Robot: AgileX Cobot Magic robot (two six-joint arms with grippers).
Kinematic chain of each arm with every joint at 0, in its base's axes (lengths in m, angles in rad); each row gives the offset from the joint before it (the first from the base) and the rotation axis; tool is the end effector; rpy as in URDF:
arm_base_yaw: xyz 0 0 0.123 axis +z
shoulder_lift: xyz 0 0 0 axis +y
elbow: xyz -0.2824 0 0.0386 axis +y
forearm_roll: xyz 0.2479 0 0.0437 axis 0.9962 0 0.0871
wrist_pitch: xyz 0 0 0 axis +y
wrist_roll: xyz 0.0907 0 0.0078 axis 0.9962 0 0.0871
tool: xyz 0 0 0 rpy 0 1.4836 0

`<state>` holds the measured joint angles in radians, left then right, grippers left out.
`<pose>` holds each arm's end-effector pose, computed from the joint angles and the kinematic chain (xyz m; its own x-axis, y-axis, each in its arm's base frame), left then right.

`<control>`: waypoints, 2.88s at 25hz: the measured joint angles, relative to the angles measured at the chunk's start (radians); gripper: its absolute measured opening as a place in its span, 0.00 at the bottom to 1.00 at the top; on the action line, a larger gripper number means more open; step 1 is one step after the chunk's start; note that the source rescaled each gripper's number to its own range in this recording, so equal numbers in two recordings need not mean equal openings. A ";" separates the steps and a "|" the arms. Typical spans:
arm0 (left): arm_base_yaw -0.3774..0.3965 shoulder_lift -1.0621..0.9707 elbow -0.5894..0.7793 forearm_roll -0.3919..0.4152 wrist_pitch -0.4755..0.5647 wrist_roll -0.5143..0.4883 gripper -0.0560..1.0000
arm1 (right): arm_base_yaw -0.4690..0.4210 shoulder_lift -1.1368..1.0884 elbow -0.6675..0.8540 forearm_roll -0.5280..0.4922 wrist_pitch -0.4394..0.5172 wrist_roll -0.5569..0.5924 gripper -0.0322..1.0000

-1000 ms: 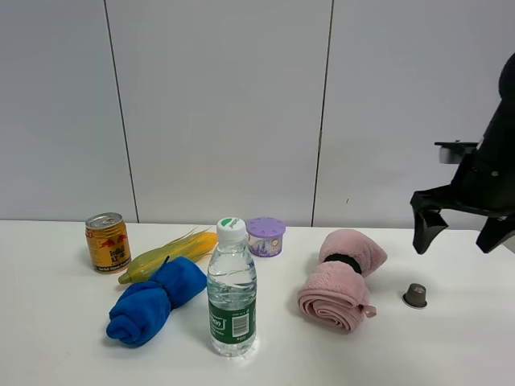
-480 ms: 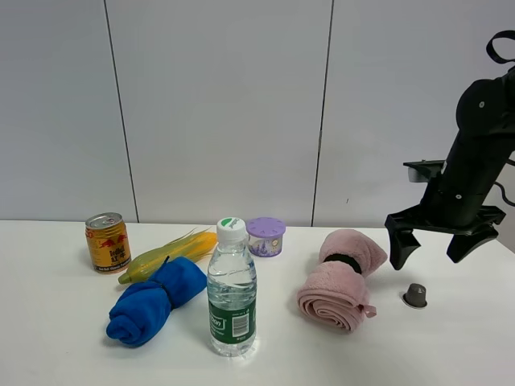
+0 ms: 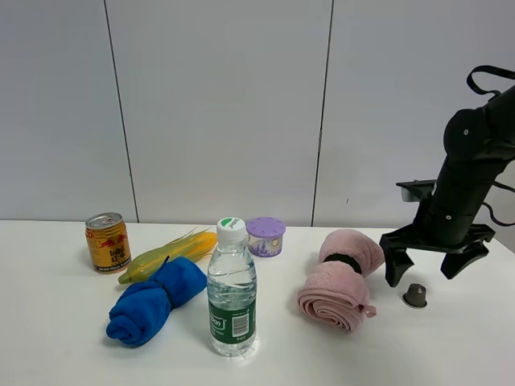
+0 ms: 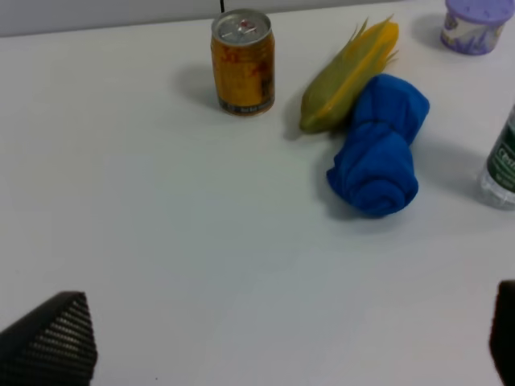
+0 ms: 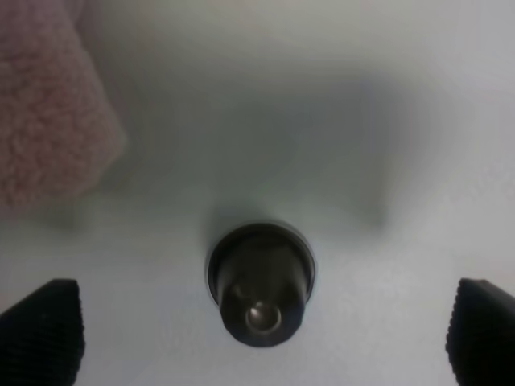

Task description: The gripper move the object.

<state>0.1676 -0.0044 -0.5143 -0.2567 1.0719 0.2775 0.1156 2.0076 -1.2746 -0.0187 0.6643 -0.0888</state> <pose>-0.0056 -0.0216 0.2823 -0.4202 0.0792 -0.9040 0.1002 0.9941 0.0405 0.3888 0.0441 0.1412 -0.9430 -0.2135 -0.2553 -0.2110 0.9768 -0.0377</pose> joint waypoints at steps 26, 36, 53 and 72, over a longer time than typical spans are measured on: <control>0.000 0.000 0.000 0.000 0.000 0.000 1.00 | 0.000 0.098 -0.001 0.000 -0.070 0.027 0.90; 0.000 0.000 0.000 0.000 0.000 0.000 1.00 | 0.000 0.099 -0.001 0.002 -0.061 0.035 0.66; 0.000 0.000 0.000 0.000 0.000 0.000 1.00 | 0.000 -0.002 -0.005 0.009 0.063 0.068 0.04; 0.000 0.000 0.000 0.000 0.000 0.000 1.00 | 0.307 -0.245 -0.224 0.184 0.125 -0.139 0.04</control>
<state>0.1676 -0.0044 -0.5143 -0.2567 1.0719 0.2775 0.4230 1.7628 -1.4987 0.1657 0.7894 -0.2280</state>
